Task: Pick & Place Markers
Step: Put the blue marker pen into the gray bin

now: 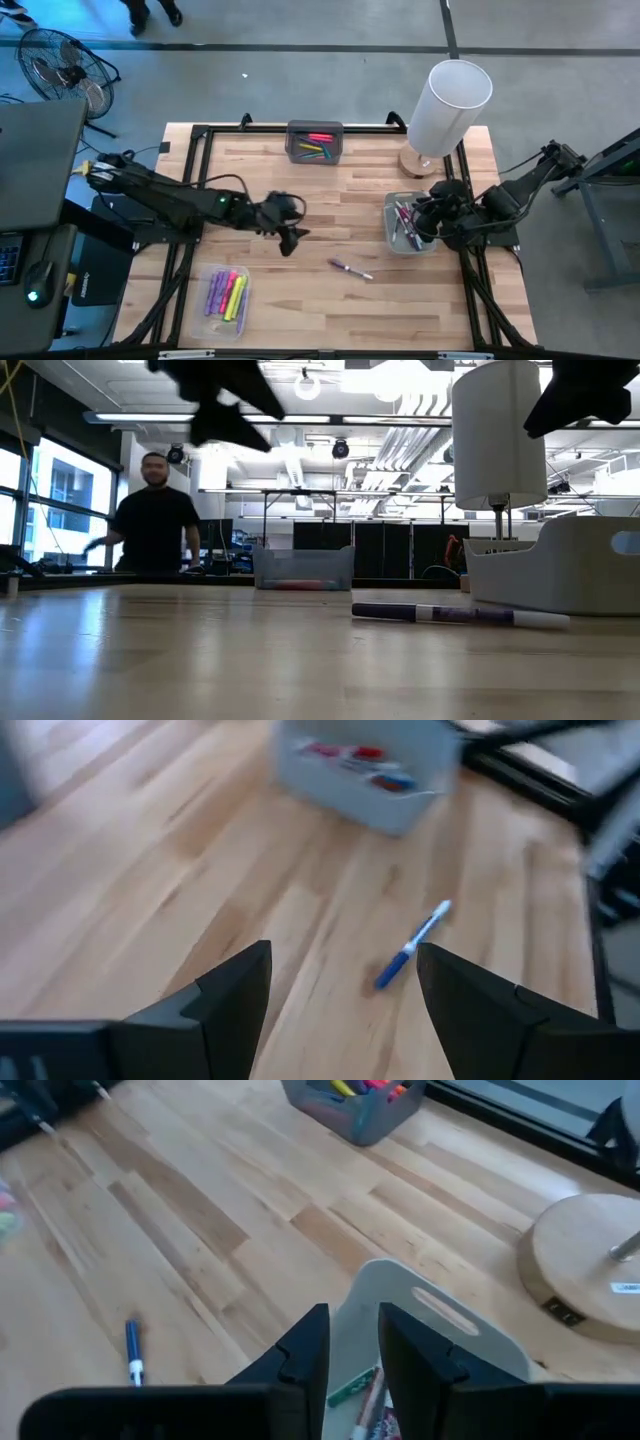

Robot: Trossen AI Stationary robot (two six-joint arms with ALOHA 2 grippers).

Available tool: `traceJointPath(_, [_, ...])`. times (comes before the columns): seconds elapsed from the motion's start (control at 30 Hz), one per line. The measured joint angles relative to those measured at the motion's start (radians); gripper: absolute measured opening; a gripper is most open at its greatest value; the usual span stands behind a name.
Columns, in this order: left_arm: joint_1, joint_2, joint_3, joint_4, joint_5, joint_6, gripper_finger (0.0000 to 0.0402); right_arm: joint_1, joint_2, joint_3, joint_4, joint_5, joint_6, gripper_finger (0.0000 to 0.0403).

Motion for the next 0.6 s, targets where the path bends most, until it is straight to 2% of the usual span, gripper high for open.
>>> traceJointPath(0.1, [0.024, 0.074, 0.034, 0.095, 0.094, 0.179, 0.0247, 0.000, 0.000, 0.000, 0.039, 0.000, 0.001, 0.0078])
traceJointPath(0.33, [0.025, 0.308, 0.234, -0.003, 0.183, 0.564, 0.0247, -0.041, 0.004, 0.000, 0.106, -0.010, 0.048, 0.0078])
traceJointPath(0.43, [0.023, 0.413, 0.335, -0.071, 0.230, 0.648, 0.0247, -0.060, 0.011, 0.001, 0.132, -0.032, 0.053, 0.0078])
traceJointPath(0.6, [0.004, 0.568, 0.503, -0.204, 0.285, 0.700, 0.0247, -0.091, 0.038, 0.001, 0.163, -0.115, 0.079, 0.0078])
